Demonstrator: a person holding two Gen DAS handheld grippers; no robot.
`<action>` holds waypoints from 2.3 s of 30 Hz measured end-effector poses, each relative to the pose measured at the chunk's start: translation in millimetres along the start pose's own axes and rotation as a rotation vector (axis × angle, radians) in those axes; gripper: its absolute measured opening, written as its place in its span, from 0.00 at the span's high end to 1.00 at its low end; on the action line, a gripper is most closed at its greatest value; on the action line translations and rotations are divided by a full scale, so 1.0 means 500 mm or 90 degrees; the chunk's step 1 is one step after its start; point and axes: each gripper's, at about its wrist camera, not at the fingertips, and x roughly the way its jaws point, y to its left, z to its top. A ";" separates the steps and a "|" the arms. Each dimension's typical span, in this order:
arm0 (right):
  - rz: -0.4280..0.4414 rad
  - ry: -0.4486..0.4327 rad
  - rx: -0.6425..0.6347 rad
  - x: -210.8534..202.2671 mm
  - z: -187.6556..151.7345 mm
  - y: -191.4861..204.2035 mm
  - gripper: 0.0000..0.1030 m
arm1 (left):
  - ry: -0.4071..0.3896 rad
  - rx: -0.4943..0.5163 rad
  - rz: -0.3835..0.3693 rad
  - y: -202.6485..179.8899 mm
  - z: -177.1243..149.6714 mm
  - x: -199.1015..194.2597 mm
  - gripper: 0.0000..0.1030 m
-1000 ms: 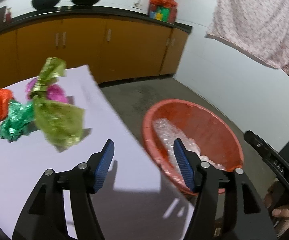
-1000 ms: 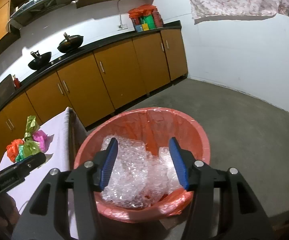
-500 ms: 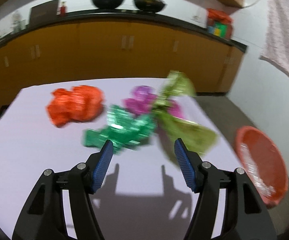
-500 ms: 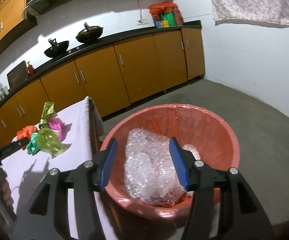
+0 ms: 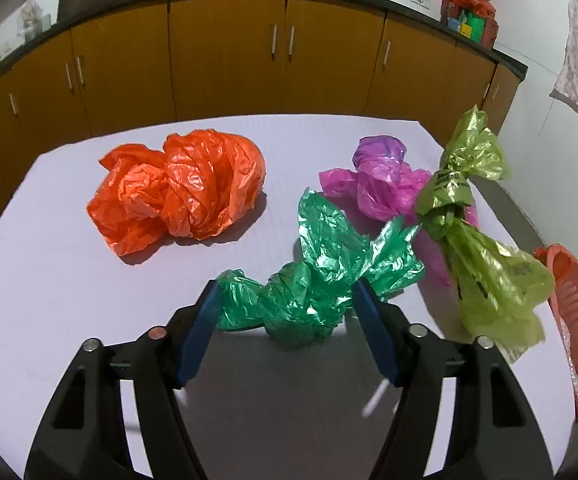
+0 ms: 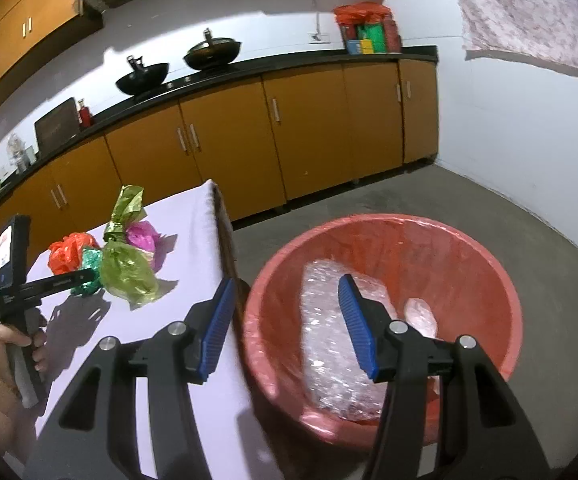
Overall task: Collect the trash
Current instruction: 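Move the left tool to the table and grasp the green bag, then hold the green bag in the left tool while the right tool grasps the yellow-green bag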
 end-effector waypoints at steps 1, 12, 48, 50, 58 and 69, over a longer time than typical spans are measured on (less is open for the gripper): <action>0.004 0.001 -0.006 0.003 0.001 0.010 0.48 | 0.001 0.001 -0.003 0.001 0.000 0.000 0.39; 0.068 0.014 -0.055 0.031 0.012 0.123 0.48 | -0.033 0.008 -0.045 0.037 -0.015 -0.033 0.80; 0.135 0.118 -0.204 0.239 0.000 0.378 0.96 | -0.106 -0.102 0.005 0.210 -0.096 -0.179 0.81; 0.150 0.110 -0.201 0.223 -0.001 0.377 0.96 | -0.108 -0.102 0.002 0.208 -0.095 -0.182 0.81; 0.192 0.075 -0.186 0.145 0.010 0.370 0.96 | -0.124 -0.089 -0.016 0.175 -0.087 -0.206 0.81; 0.164 0.021 -0.145 0.052 0.039 0.293 0.96 | -0.141 -0.055 -0.061 0.099 -0.072 -0.236 0.81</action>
